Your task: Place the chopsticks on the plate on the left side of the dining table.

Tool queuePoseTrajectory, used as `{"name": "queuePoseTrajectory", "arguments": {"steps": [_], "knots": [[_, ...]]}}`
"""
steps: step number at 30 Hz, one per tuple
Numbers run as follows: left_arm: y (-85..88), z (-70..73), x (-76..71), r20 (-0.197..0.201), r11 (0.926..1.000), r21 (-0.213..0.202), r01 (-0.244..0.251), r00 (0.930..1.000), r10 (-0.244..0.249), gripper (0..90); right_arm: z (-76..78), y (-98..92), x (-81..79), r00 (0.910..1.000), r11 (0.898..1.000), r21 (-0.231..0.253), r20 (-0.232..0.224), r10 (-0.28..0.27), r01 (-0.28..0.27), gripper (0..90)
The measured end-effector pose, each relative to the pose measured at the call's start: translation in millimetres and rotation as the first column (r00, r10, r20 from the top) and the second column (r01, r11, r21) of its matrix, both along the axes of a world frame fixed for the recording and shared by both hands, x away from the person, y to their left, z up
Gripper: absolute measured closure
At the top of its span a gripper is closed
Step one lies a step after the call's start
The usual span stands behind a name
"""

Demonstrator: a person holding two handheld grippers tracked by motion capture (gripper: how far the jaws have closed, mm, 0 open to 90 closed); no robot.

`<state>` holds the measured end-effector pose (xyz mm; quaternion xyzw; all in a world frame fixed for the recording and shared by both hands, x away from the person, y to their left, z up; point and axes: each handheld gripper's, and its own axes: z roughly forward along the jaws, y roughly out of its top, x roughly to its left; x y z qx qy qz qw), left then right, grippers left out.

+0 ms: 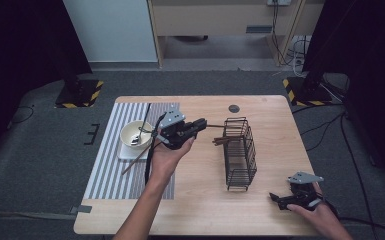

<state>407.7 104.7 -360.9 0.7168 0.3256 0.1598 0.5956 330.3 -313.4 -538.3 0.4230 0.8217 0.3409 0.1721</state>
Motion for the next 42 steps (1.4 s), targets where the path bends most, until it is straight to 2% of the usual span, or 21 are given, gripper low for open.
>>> {"name": "queuePoseTrajectory", "arguments": {"steps": [6,10,12,16,18,20,21,29,33,38,42], "knots": [[7.4,-0.1,-1.9,0.012,0.9978,-0.064,0.012,0.9999,-0.012,83.8,0.0,0.0,0.0,1.0000,1.000,0.000,0.000,0.000,0.000,0.2],[9.5,0.0,-1.8,0.017,0.9920,-0.125,0.018,0.9997,-0.016,83.8,0.0,0.1,-0.1,1.0000,1.000,0.001,-0.001,-0.001,0.001,0.2],[10.3,0.0,-1.7,0.017,0.9862,-0.164,0.022,0.9997,-0.019,83.8,0.0,0.0,0.0,1.0000,1.000,0.000,0.000,0.000,0.000,0.2],[11.4,-0.4,-2.1,0.024,0.9756,-0.219,0.015,0.9997,-0.010,83.7,0.0,-0.1,0.1,1.0000,1.000,0.000,0.000,0.001,-0.001,0.2],[13.5,-0.4,-2.8,0.034,0.9681,-0.251,0.005,0.9994,0.004,83.8,0.0,-0.1,0.1,1.0000,1.000,0.000,0.000,0.001,-0.001,0.2],[17.7,0.5,-3.8,0.043,0.9541,-0.299,-0.006,0.9989,0.020,83.8,0.0,0.0,0.0,1.0000,1.000,0.001,0.000,0.000,0.000,0.2],[20.0,0.9,-4.3,0.044,0.9507,-0.310,-0.020,0.9984,0.035,83.8,0.0,0.0,0.0,1.0000,1.000,0.000,0.000,0.000,0.000,0.2],[38.1,2.3,-8.1,0.056,0.9442,-0.316,-0.092,0.9918,0.115,83.8,0.0,-0.2,0.1,1.0000,1.000,-0.001,0.000,0.003,-0.003,0.2],[46.8,-1.8,-8.5,0.047,0.9425,-0.311,-0.123,0.9884,0.144,83.8,0.0,-0.1,0.2,1.0000,1.000,0.000,0.000,0.002,-0.002,0.2],[56.1,-9.5,-9.4,0.032,0.9355,-0.314,-0.162,0.9830,0.181,83.9,0.0,-0.3,0.5,1.0000,1.000,0.001,-0.002,0.006,-0.006,0.2],[62.5,-12.1,-10.1,0.029,0.9330,-0.309,-0.184,0.9789,0.202,83.8,-0.1,-0.4,1.1,1.0000,1.000,0.002,0.000,0.009,-0.009,0.2]]}}
